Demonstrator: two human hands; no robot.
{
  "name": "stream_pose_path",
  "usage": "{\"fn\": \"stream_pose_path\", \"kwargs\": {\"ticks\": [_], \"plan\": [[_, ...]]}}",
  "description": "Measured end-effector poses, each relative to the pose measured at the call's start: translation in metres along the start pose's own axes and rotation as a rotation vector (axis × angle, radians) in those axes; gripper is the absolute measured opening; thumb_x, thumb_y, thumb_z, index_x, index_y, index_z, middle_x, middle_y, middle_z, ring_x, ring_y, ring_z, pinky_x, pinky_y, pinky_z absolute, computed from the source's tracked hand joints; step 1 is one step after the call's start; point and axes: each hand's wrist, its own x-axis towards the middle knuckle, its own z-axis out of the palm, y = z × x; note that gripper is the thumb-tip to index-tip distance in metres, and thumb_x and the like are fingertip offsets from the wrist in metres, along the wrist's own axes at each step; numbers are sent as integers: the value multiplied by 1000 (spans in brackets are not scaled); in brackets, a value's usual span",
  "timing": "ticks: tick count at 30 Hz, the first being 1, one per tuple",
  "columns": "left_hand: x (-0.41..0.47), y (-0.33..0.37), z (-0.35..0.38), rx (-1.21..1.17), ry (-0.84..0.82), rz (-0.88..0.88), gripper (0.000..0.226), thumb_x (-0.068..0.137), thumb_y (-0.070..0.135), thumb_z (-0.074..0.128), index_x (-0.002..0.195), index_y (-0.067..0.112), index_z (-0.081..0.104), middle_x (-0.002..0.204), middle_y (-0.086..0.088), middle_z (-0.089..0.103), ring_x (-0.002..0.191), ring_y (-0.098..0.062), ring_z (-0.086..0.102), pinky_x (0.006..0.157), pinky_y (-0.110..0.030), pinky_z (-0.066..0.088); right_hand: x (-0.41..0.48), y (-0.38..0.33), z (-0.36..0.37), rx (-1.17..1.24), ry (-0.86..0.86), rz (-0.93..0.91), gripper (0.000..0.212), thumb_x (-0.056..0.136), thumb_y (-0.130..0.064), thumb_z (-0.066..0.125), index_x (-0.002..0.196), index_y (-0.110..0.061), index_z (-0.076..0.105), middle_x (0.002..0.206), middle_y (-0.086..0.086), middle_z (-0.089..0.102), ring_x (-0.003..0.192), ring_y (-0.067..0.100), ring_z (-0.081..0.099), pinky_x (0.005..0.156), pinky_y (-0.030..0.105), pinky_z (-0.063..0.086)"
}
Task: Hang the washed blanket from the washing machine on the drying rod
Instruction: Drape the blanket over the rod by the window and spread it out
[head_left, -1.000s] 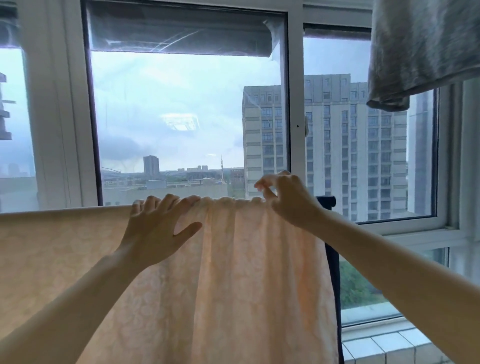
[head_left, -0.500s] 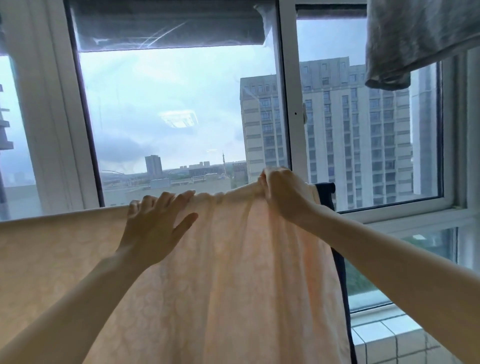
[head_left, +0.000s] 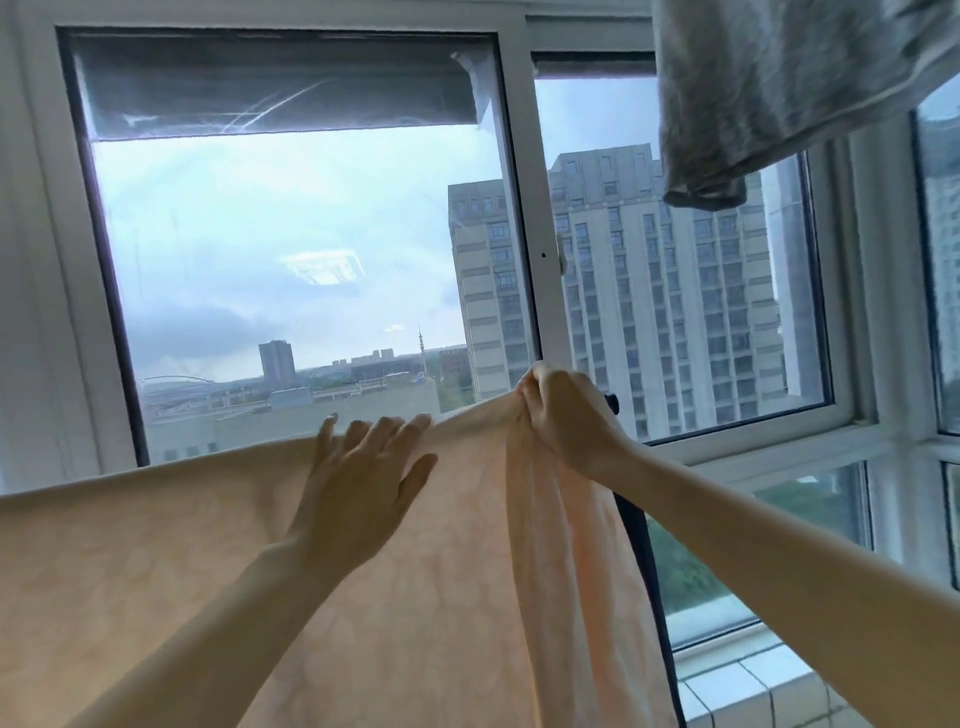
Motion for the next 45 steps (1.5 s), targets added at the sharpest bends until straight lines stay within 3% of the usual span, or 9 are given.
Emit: {"fn": "stream_pose_path", "kwargs": {"ticks": [4, 9, 14, 20, 24, 31, 37, 40, 45], "plan": [[17, 29, 6, -49, 57, 51, 49, 94, 51, 34, 119, 19, 61, 104, 3, 68, 89, -23, 65, 84, -38, 51, -3, 2, -7, 31, 33, -29, 17, 96, -15, 54, 95, -7, 69, 80, 2, 70, 69, 12, 65, 67, 25, 56], [23, 46, 21, -80, 159, -8, 36, 92, 47, 45, 105, 20, 65, 94, 4, 68, 84, -22, 64, 83, -37, 50, -16, 23, -22, -22, 34, 19, 19, 94, -23, 57, 99, -10, 71, 87, 3, 71, 81, 14, 65, 77, 31, 55], [24, 44, 34, -82, 252, -19, 35, 95, 44, 43, 102, 19, 67, 92, 1, 69, 83, -24, 64, 83, -39, 51, -20, 30, -30, 54, -29, -47, 20, 93, -20, 62, 106, -10, 73, 92, 0, 75, 81, 8, 69, 79, 14, 52], [22, 40, 38, -74, 327, -13, 34, 97, 42, 42, 99, 20, 67, 89, 2, 69, 80, -22, 64, 81, -39, 50, -13, 21, -17, -1, 27, 7, 18, 96, -16, 55, 99, -8, 72, 88, 2, 73, 75, 11, 66, 76, 27, 56], [20, 36, 39, -72, 374, -38, 37, 98, 43, 41, 92, 17, 67, 84, 1, 68, 75, -22, 63, 79, -39, 50, -8, 19, -12, -70, -40, 50, 16, 97, -14, 49, 94, -9, 63, 87, 5, 69, 85, 21, 61, 84, 41, 50], [22, 34, 42, -44, 382, -63, 33, 98, 41, 43, 90, 20, 67, 81, 4, 66, 74, -20, 62, 78, -37, 47, 7, 26, -32, -35, -11, 180, 17, 98, -6, 43, 97, -2, 59, 92, 11, 65, 88, 24, 60, 79, 34, 52], [20, 30, 46, -41, 375, -81, 29, 97, 39, 45, 92, 21, 66, 82, 4, 65, 75, -23, 61, 78, -40, 46, 11, 72, -58, -215, 56, 384, 17, 99, -11, 40, 97, -6, 57, 91, 10, 60, 102, 30, 52, 84, 37, 40], [23, 30, 47, -41, 385, -85, 30, 98, 38, 44, 89, 21, 66, 80, 6, 65, 74, -22, 61, 78, -38, 45, 1, 93, -66, -196, -5, 434, 16, 92, -4, 49, 86, -14, 61, 91, 5, 66, 99, 28, 59, 90, 47, 47], [25, 34, 47, -45, 388, -86, 30, 98, 37, 43, 89, 21, 66, 79, 6, 64, 73, -21, 60, 78, -36, 43, -6, 76, -65, 47, -158, 278, 19, 94, -4, 54, 106, -11, 67, 108, 3, 69, 101, 13, 63, 82, 14, 44]]}}
